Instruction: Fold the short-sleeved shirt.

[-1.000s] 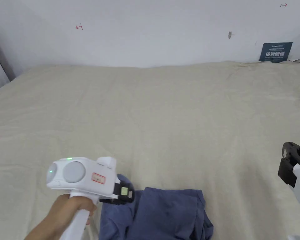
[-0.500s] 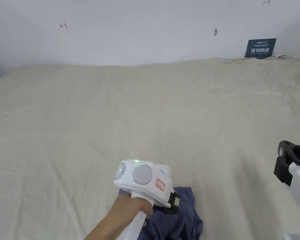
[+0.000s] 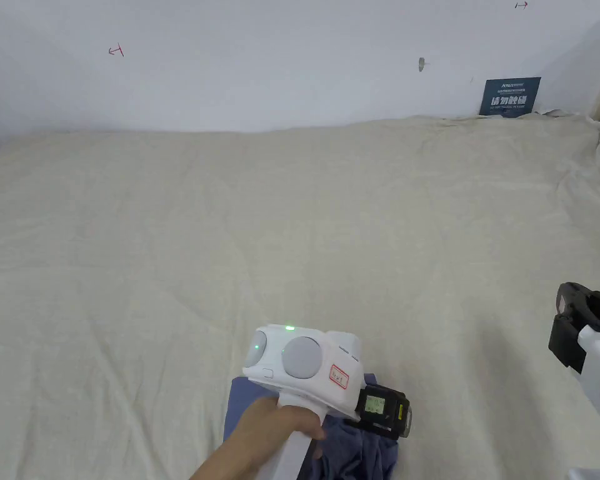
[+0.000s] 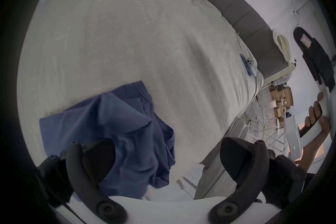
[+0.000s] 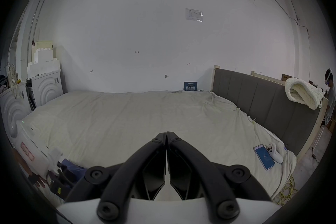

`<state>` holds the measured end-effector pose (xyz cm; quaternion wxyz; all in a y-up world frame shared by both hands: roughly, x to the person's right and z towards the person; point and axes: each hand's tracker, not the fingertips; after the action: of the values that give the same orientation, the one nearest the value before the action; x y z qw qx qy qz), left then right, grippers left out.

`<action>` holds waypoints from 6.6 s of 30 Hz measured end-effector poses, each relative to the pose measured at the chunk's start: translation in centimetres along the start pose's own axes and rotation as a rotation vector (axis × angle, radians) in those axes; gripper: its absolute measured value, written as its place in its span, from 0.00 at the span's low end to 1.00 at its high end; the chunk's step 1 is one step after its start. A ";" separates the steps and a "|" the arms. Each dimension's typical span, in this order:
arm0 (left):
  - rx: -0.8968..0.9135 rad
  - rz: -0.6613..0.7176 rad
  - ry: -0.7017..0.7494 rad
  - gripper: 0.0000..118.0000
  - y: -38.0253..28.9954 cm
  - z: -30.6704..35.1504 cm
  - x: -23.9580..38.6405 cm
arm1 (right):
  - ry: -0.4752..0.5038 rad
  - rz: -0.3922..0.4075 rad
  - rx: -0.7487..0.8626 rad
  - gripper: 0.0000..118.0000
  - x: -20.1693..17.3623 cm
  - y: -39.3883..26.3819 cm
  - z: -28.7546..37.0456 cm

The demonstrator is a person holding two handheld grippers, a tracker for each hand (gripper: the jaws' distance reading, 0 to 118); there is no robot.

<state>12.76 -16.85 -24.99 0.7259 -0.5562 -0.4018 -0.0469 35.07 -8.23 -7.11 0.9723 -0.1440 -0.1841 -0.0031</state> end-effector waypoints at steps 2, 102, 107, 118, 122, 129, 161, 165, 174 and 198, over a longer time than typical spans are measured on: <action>0.060 -0.014 0.010 1.00 -0.3 1.7 -0.2 | 0.003 0.000 0.003 0.00 -0.1 0.1 0.0; 1.030 -0.095 0.570 0.00 -6.8 16.7 -5.6 | 0.076 0.040 0.136 0.00 -4.6 2.6 0.8; 1.050 -0.029 0.646 0.00 -8.5 17.3 -8.7 | 0.092 0.049 0.157 0.00 -5.3 2.0 0.4; 1.058 0.060 0.735 0.00 -11.0 17.8 -11.7 | 0.096 0.074 0.167 0.00 -6.6 1.3 -0.1; 1.055 0.062 0.726 0.00 -11.1 17.7 -11.6 | 0.101 0.071 0.157 0.00 -7.4 1.1 -0.3; 1.030 0.059 0.714 0.00 -11.2 17.4 -11.4 | 0.154 0.033 0.055 0.00 -10.7 -2.1 -2.3; 0.798 0.161 0.492 0.00 -13.3 12.5 -13.2 | 0.148 0.016 -0.384 0.00 -19.3 -18.9 -7.4; 0.666 0.256 0.252 0.00 -13.2 11.1 -14.9 | 0.160 0.011 -0.387 0.00 -19.0 -18.8 -7.5; 0.345 0.331 0.051 0.93 -11.9 6.6 -17.7 | 0.168 0.004 -0.399 0.00 -18.8 -18.6 -7.5; 0.066 0.218 -0.113 0.23 -7.6 1.3 -17.0 | 0.188 0.006 -0.411 0.00 -18.5 -18.4 -7.6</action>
<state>-3.28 -25.03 -29.81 0.7209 -0.5740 -0.3806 0.0771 19.50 -28.84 -15.39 0.9353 -0.3389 -0.0878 -0.0509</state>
